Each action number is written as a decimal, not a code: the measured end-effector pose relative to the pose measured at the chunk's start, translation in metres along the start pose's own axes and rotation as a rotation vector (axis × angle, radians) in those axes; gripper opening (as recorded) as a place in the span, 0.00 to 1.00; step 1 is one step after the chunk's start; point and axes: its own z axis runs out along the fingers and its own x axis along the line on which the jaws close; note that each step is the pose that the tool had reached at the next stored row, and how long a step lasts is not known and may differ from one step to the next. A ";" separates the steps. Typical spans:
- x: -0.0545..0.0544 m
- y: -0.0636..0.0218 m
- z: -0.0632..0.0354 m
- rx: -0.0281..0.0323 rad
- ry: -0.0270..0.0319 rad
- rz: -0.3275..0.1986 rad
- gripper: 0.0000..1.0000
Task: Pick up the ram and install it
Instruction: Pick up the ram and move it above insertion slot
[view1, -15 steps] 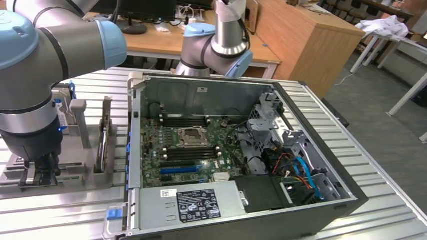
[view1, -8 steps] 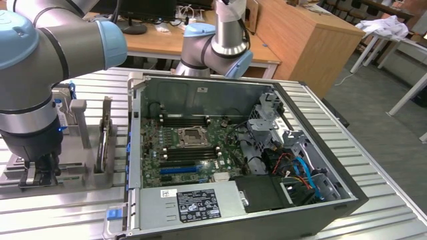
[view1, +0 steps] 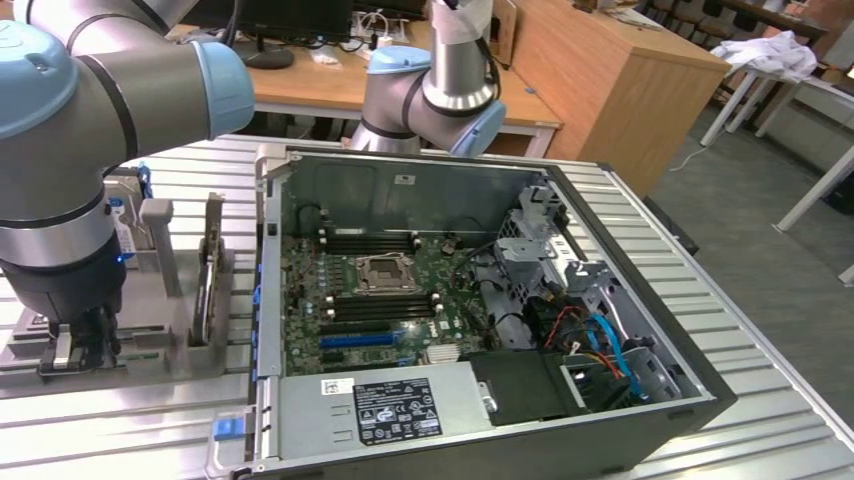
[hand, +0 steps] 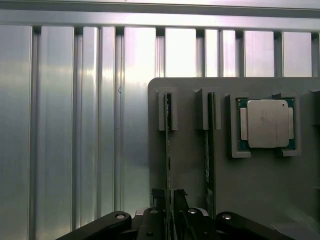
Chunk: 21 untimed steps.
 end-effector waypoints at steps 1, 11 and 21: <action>0.000 0.0000 0.0000 0.0000 0.0000 0.000 0.22; 0.000 0.0000 0.0000 0.0001 0.0000 0.000 0.12; 0.000 0.0000 -0.0008 0.0000 0.0001 -0.001 0.12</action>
